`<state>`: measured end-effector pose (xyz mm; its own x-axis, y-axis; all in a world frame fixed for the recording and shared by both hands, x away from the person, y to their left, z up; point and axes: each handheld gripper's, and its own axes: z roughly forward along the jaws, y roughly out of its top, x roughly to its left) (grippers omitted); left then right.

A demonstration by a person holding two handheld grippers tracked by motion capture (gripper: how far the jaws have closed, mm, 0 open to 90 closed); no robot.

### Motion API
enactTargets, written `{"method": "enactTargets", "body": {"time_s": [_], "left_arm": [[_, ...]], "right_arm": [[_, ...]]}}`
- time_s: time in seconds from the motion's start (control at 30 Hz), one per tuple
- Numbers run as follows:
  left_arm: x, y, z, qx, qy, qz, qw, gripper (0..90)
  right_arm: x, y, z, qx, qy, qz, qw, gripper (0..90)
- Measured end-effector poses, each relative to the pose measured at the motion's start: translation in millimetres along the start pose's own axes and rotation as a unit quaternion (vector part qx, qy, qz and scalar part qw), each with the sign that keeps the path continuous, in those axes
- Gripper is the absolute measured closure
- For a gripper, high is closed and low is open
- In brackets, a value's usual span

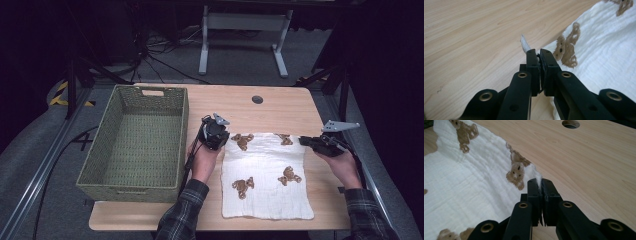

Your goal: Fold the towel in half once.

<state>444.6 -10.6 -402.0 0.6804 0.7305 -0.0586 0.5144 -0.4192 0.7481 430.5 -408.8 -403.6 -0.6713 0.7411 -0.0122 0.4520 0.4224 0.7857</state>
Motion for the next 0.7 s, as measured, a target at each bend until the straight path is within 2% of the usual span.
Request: {"method": "enactTargets", "body": {"time_s": [0.13,0.2,0.37,0.43,0.47,0.57,0.7], "left_arm": [[-7.9,-5.8,-7.7,0.005,0.005,0.018,0.9998,86.5],[-12.5,-8.2,-12.6,0.016,0.009,0.029,0.9994,86.5],[-22.2,-18.7,-23.2,0.016,0.011,0.049,0.9986,86.5],[-28.4,-26.4,-28.0,0.025,0.007,0.054,0.9982,86.4],[-31.5,-30.0,-28.5,0.019,0.006,0.058,0.9981,86.5],[-41.8,-40.9,-33.6,0.029,-0.008,0.067,0.9973,86.5],[-48.1,-50.4,-33.4,0.035,-0.020,0.074,0.9964,86.5]], "right_arm": [[8.2,-5.9,-7.4,0.001,0.010,0.000,0.9999,86.2],[14.0,-9.1,-10.1,0.003,0.014,-0.002,0.9999,86.2],[25.0,-19.2,-16.4,0.009,0.022,-0.004,0.9997,86.2],[30.0,-25.1,-19.3,0.013,0.026,-0.004,0.9996,86.2],[32.5,-27.7,-20.8,0.018,0.028,-0.002,0.9994,86.1],[40.0,-37.2,-23.4,0.027,0.033,0.001,0.9991,86.1],[47.5,-45.9,-22.6,0.040,0.041,0.005,0.9983,86.1]]}}
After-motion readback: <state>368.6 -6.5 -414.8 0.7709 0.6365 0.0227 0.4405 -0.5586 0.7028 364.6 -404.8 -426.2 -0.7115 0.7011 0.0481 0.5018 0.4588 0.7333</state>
